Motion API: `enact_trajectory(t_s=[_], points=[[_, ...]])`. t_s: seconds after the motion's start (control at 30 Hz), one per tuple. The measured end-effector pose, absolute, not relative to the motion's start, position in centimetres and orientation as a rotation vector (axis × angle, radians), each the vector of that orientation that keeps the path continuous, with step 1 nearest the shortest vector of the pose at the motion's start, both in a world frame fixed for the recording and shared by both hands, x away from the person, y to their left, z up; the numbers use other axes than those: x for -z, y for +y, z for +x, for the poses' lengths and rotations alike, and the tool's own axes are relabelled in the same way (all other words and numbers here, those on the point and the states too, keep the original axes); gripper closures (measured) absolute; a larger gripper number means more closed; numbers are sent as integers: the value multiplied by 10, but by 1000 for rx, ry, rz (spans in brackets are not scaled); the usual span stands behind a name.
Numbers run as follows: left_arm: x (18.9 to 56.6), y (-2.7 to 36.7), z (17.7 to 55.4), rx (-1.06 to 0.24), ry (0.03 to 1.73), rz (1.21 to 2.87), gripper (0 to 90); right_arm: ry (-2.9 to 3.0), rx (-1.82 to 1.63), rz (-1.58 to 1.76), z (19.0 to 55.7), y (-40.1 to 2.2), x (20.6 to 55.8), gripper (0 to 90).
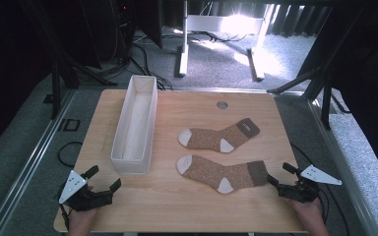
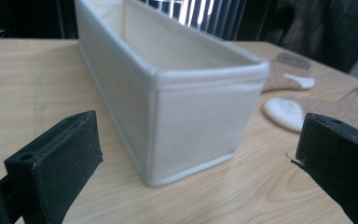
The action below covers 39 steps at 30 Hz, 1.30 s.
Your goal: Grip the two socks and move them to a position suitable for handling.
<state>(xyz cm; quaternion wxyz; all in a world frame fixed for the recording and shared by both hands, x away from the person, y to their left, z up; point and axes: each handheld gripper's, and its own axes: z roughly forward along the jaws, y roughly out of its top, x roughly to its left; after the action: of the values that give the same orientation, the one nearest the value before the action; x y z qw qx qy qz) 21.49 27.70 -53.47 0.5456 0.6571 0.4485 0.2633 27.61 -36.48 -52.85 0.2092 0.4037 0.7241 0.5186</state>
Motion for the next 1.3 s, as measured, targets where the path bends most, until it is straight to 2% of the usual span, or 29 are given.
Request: enact_trajectory(t_s=[0.8, 1.3], points=[[485, 212, 234, -520, 832, 1673, 4, 2106, -1443, 1068, 292, -328, 514, 133], [484, 151, 259, -432, 721, 1767, 14, 2147, -1430, 1034, 296, -316, 518, 132]])
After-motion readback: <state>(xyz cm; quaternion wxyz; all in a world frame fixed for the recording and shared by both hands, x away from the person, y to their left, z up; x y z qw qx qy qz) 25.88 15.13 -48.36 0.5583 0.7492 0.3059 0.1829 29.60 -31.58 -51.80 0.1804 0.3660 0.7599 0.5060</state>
